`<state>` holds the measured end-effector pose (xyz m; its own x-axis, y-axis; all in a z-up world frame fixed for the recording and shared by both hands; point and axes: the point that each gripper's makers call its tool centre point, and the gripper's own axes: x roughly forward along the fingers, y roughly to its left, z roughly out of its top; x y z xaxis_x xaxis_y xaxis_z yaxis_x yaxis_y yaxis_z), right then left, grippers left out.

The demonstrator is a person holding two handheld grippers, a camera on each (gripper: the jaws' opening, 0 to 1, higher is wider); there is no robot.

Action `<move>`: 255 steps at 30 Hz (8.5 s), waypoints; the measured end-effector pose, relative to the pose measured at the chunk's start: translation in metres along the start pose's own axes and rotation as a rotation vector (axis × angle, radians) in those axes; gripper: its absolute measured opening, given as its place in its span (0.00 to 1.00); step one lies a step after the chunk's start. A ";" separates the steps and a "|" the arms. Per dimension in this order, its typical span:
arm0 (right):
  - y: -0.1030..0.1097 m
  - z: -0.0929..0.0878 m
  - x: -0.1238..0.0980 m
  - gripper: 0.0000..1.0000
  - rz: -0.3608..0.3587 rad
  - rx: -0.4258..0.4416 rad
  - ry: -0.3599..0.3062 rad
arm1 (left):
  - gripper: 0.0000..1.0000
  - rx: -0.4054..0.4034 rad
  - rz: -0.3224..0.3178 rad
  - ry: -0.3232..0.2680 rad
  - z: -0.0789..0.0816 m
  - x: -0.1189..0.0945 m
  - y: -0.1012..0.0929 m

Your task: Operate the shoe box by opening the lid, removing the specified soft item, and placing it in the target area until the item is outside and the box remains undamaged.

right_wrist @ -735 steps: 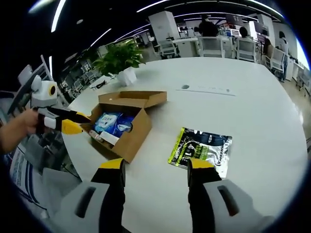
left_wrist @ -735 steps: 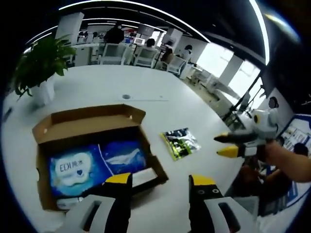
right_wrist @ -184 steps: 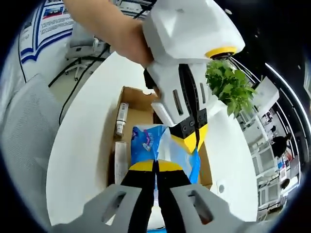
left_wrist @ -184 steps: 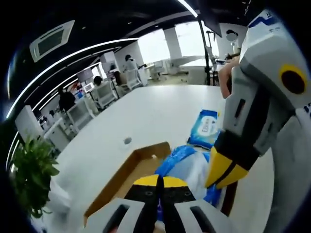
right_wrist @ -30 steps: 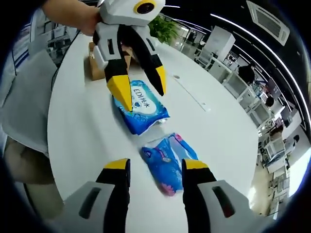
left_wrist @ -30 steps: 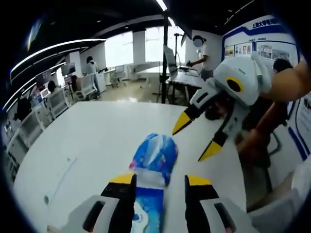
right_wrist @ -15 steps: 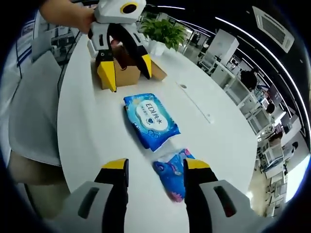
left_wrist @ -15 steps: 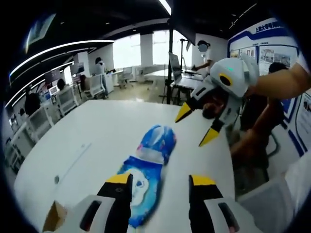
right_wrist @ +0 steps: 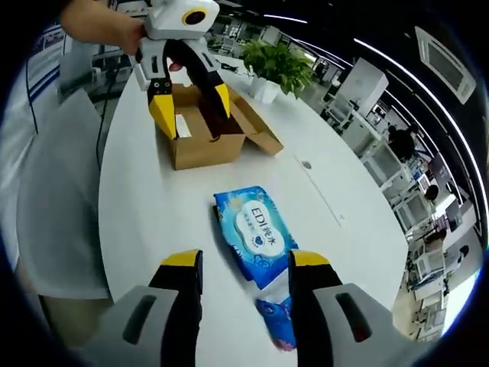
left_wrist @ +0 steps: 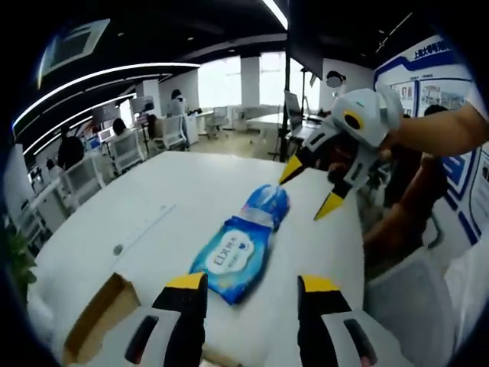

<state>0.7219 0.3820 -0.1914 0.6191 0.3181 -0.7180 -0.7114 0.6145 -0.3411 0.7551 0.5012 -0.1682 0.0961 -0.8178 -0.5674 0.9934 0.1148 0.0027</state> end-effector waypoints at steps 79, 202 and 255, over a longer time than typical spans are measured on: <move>0.100 0.157 0.188 0.31 0.523 -0.252 0.191 | 0.47 -0.251 0.149 -0.063 -0.170 -0.177 0.105; -0.080 0.010 0.030 0.18 0.397 -0.318 0.214 | 0.49 -0.278 0.211 -0.031 -0.060 -0.070 0.017; -0.170 -0.205 0.091 0.18 0.486 -0.170 0.336 | 0.50 -0.343 0.197 0.123 -0.033 0.001 -0.009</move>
<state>0.8313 0.1587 -0.3233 0.0913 0.2710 -0.9582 -0.9460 0.3241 0.0015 0.7447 0.5177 -0.1960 0.2534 -0.6901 -0.6779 0.8762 0.4607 -0.1415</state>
